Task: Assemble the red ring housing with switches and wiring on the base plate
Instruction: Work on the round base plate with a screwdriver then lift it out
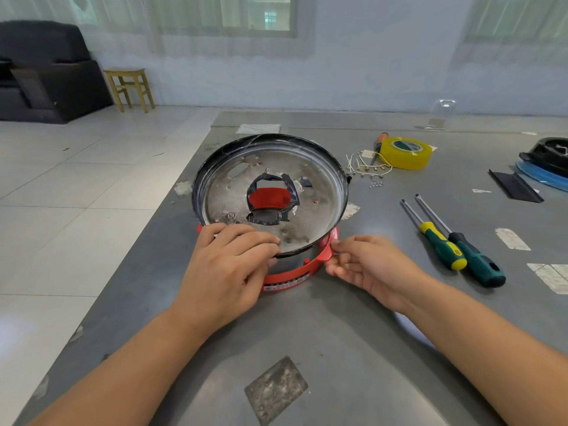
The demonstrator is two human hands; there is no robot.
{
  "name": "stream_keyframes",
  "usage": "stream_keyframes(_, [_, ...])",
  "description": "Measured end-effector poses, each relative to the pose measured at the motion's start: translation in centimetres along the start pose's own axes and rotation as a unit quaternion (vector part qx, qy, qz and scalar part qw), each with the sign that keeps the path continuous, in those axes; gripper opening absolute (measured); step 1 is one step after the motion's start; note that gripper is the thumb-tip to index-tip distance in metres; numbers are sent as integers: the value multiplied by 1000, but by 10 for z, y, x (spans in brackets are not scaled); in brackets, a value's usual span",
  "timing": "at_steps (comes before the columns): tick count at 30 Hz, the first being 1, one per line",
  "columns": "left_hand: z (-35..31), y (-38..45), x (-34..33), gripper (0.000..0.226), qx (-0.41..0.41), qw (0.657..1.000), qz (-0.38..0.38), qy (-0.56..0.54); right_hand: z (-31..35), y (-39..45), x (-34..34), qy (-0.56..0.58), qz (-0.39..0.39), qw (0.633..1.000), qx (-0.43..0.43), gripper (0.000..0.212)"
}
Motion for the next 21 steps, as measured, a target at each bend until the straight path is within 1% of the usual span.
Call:
stream_keyframes(4, [1, 1, 2, 11, 6, 1000, 7, -16, -9, -13, -10, 50, 15, 999, -6, 13])
stream_keyframes(11, [19, -12, 13, 18, 22, 999, 11, -32, -18, -23, -28, 70, 34, 997, -10, 14])
stream_keyframes(17, [37, -23, 24, 16, 22, 998, 4, -60, -22, -26, -46, 107, 43, 993, 1, 17])
stream_keyframes(19, [40, -24, 26, 16, 17, 998, 8, -65, -21, -26, -47, 103, 48, 993, -6, 18])
stream_keyframes(21, [41, -23, 24, 16, 21, 997, 18, -70, -19, -25, -43, 63, 51, 996, -25, 19])
Point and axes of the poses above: each hand's wrist, its own y-axis towards the middle knuckle, its own x-axis out of the back of the hand, z = x × y, the point moved 4 cm from there along y, towards the middle knuckle, and after that the axes turned 6 degrees about -y, right-handed, at the moved point
